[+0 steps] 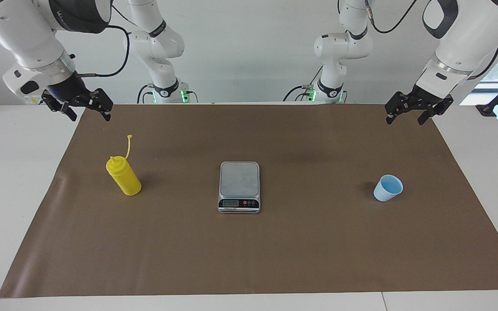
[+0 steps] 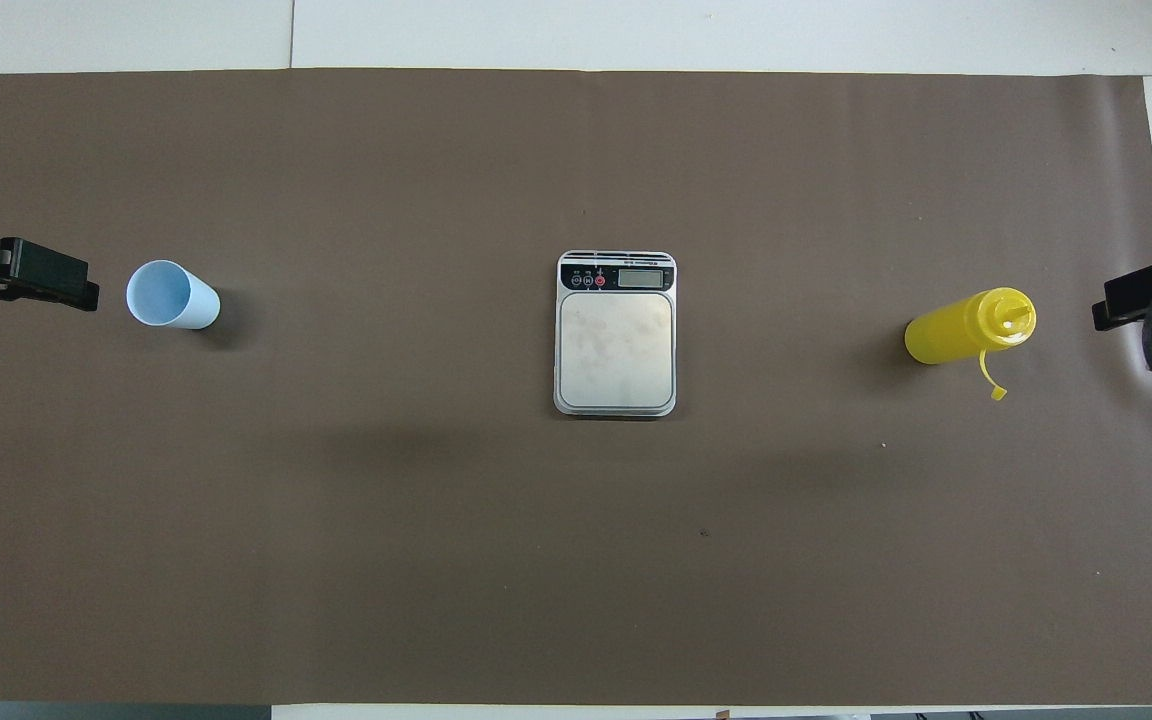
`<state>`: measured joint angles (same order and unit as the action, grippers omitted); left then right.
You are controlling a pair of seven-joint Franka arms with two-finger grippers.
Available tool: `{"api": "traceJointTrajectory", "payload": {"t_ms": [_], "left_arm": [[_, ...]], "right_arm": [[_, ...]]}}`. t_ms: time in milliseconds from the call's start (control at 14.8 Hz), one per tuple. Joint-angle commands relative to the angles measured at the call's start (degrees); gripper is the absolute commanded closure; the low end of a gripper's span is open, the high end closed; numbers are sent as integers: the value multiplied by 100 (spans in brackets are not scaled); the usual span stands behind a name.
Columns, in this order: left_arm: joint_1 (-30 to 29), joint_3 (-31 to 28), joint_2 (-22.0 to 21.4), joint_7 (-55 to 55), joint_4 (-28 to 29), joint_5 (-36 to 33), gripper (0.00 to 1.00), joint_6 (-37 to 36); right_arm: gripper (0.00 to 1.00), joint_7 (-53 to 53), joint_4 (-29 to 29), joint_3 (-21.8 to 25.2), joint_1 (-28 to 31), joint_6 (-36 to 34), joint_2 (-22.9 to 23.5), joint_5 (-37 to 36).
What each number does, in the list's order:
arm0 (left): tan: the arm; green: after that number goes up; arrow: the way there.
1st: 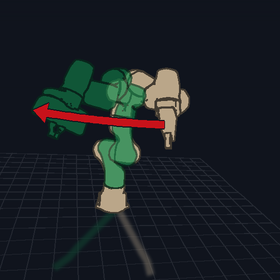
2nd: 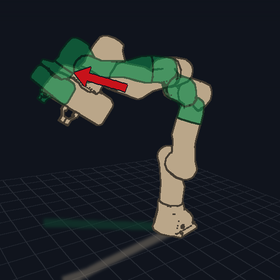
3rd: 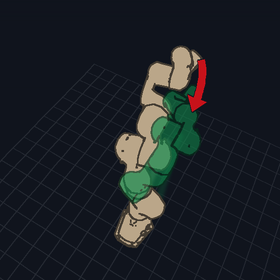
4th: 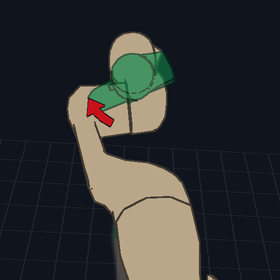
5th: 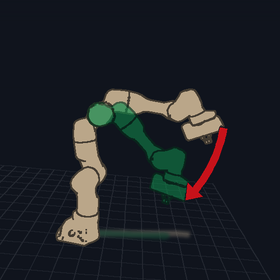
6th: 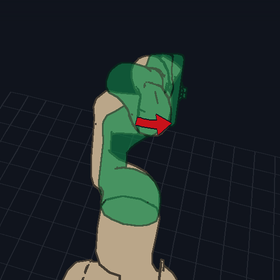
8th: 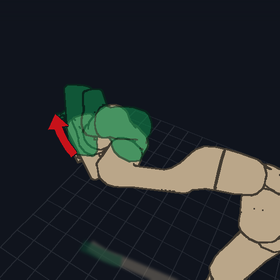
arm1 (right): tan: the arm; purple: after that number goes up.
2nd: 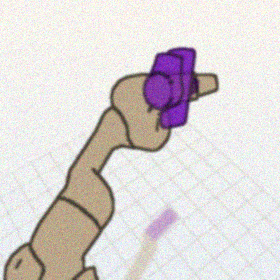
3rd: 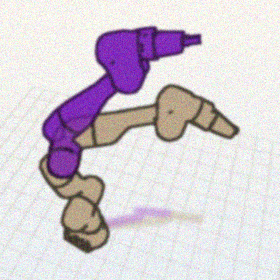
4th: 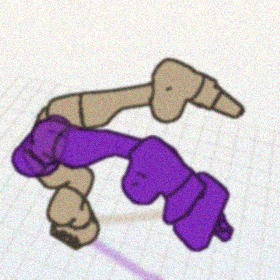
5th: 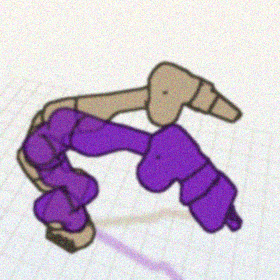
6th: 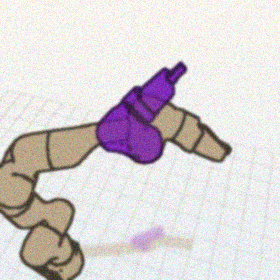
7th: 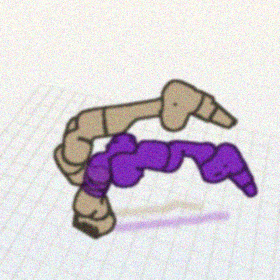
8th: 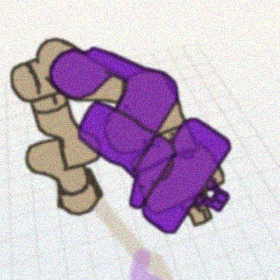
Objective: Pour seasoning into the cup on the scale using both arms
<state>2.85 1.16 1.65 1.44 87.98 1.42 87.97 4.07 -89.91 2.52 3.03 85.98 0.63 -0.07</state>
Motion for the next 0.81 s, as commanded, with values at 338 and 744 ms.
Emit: {"api": "traceJointTrajectory", "payload": {"t_ms": [338, 744], "left_arm": [[102, -89, -138, 58, 123, 51, 0, -139], [41, -98, -200, 128, 491, 51, 0, 517]], "right_arm": [[0, 85, -52, -67, 39, -28, -72, -46], [0, 76, -44, -58, 39, 138, -63, -46]]}}
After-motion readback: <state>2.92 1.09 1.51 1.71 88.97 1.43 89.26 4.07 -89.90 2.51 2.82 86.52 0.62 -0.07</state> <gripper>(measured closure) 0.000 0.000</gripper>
